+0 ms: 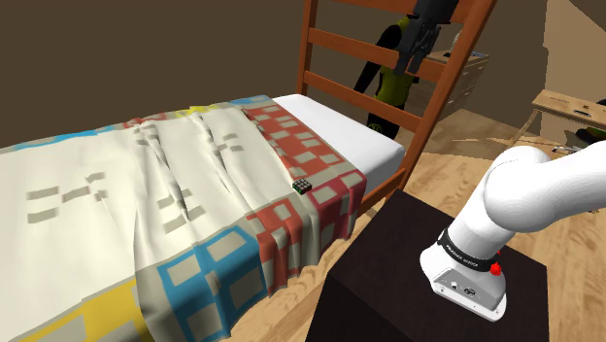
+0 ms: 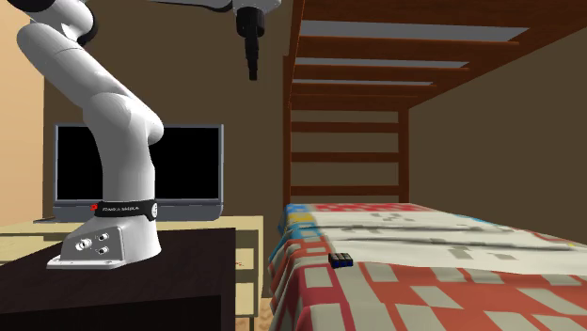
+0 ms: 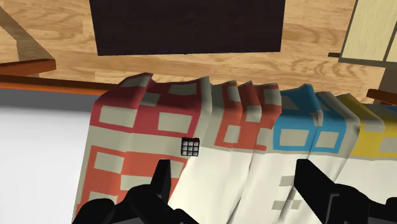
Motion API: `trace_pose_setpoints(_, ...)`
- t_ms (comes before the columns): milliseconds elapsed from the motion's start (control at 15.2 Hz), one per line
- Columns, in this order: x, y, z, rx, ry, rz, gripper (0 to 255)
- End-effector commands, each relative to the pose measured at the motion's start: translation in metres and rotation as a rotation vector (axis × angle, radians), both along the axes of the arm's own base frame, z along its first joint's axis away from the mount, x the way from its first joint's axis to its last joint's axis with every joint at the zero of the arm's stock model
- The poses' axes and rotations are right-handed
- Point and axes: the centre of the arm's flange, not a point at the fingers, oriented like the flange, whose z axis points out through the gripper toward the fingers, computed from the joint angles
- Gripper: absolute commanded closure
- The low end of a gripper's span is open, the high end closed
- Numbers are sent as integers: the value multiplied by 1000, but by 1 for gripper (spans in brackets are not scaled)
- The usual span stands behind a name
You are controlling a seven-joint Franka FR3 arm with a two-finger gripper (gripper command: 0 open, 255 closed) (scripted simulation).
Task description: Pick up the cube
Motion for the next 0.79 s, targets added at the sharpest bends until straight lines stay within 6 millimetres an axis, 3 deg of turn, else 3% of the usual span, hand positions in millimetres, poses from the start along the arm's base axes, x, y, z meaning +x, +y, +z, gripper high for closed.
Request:
trace_pose_setpoints(0, 0, 0, 0, 0, 0, 0, 0)
trace_pose_setpoints(726, 71, 3, -128, -19, 16, 10, 0)
